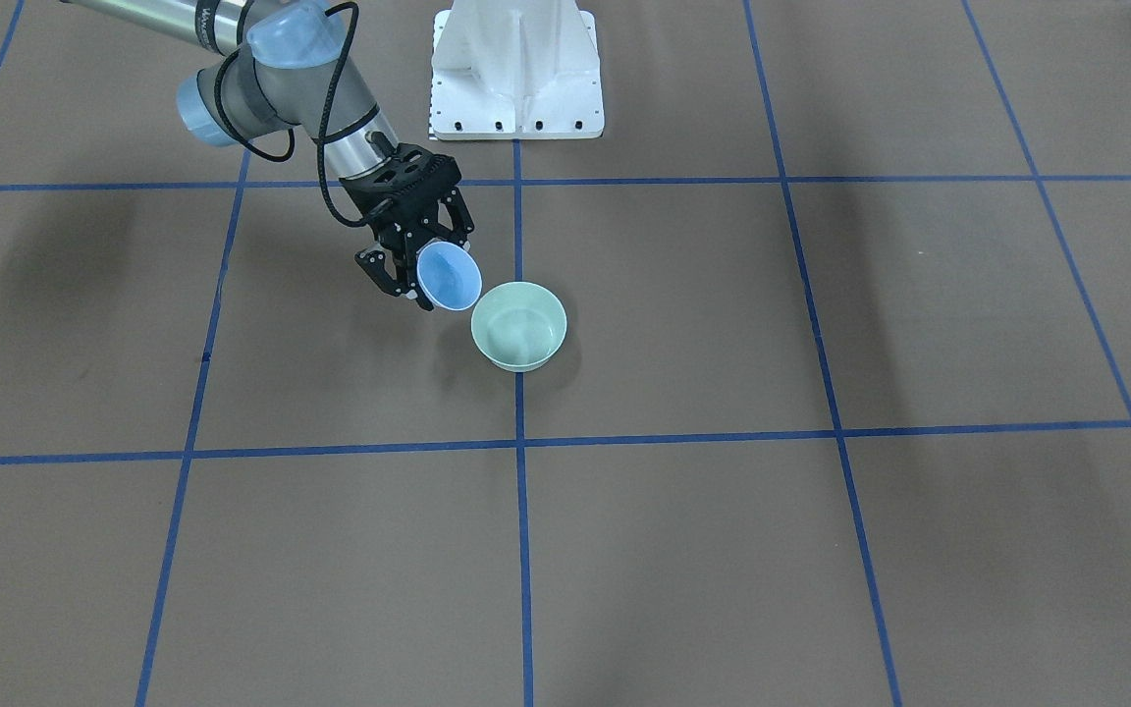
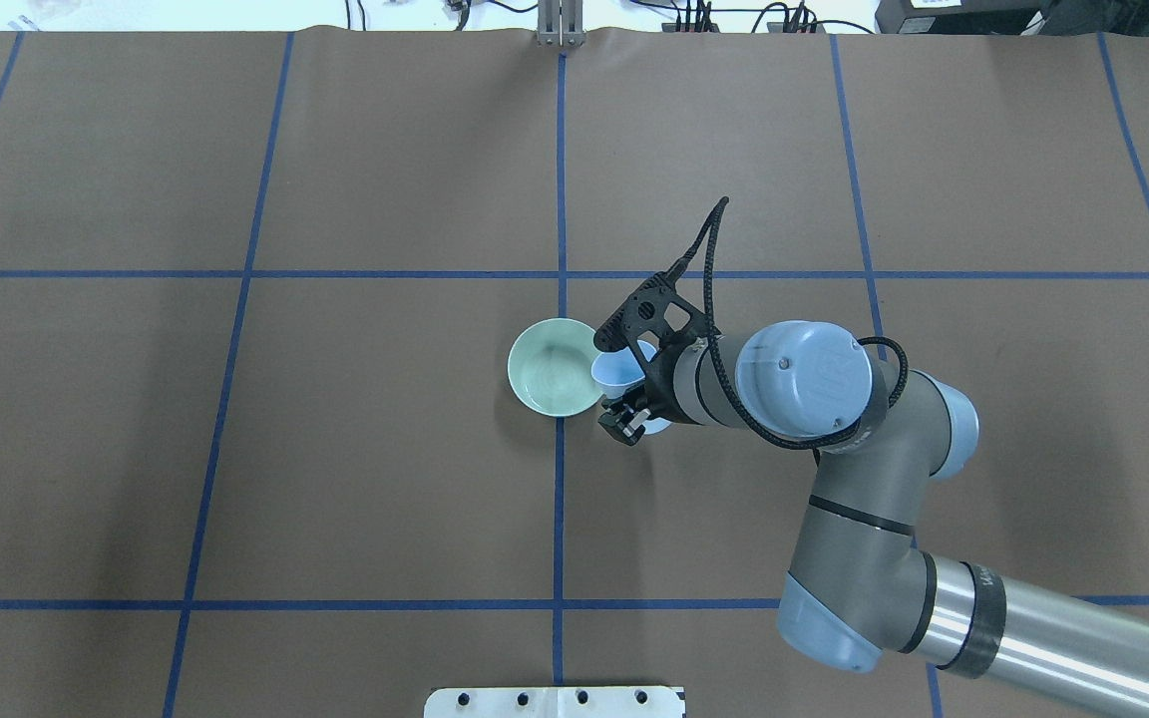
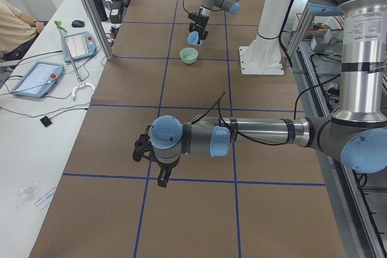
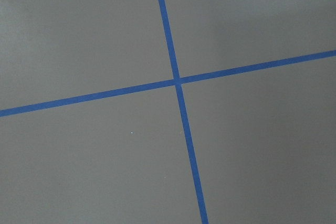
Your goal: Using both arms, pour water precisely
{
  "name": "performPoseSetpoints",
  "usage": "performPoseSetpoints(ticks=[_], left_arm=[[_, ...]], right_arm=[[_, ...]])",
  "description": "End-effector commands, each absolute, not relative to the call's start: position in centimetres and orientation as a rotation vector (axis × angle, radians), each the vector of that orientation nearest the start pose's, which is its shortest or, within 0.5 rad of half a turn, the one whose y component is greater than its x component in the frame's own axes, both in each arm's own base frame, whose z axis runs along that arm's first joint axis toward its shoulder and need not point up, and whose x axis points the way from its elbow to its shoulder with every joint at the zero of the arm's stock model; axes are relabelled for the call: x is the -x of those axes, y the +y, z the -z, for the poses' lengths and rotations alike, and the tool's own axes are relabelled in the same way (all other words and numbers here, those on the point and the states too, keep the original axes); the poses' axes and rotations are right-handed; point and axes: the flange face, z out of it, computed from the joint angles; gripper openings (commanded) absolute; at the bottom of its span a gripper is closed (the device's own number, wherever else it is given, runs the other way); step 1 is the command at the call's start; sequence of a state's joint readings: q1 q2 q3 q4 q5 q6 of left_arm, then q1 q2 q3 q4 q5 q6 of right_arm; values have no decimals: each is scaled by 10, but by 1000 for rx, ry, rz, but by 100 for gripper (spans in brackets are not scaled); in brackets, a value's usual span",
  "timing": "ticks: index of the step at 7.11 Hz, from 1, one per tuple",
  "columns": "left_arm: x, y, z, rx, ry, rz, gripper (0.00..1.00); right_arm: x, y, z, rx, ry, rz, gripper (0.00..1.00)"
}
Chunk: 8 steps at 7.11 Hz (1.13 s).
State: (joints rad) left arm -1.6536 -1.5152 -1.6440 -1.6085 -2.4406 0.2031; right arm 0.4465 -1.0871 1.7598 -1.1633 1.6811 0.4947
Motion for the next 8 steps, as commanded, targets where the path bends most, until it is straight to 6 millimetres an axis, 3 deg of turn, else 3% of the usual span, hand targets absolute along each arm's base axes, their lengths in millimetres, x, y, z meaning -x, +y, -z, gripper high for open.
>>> performPoseSetpoints(ticks=[1, 3, 6, 8], left_arm=[[96, -465, -641, -171, 855, -135, 100], [96, -464, -642, -169, 855, -134, 100], [95, -460, -649, -155, 859, -127, 100], [96, -459, -650, -153, 857, -127, 100]], right_arm=[[528, -393, -246, -582, -798, 637, 0], [532, -396, -218, -475, -797, 658, 0], [534, -398, -212, -430, -755, 656, 0], [538, -400, -186, -372, -698, 654, 0]])
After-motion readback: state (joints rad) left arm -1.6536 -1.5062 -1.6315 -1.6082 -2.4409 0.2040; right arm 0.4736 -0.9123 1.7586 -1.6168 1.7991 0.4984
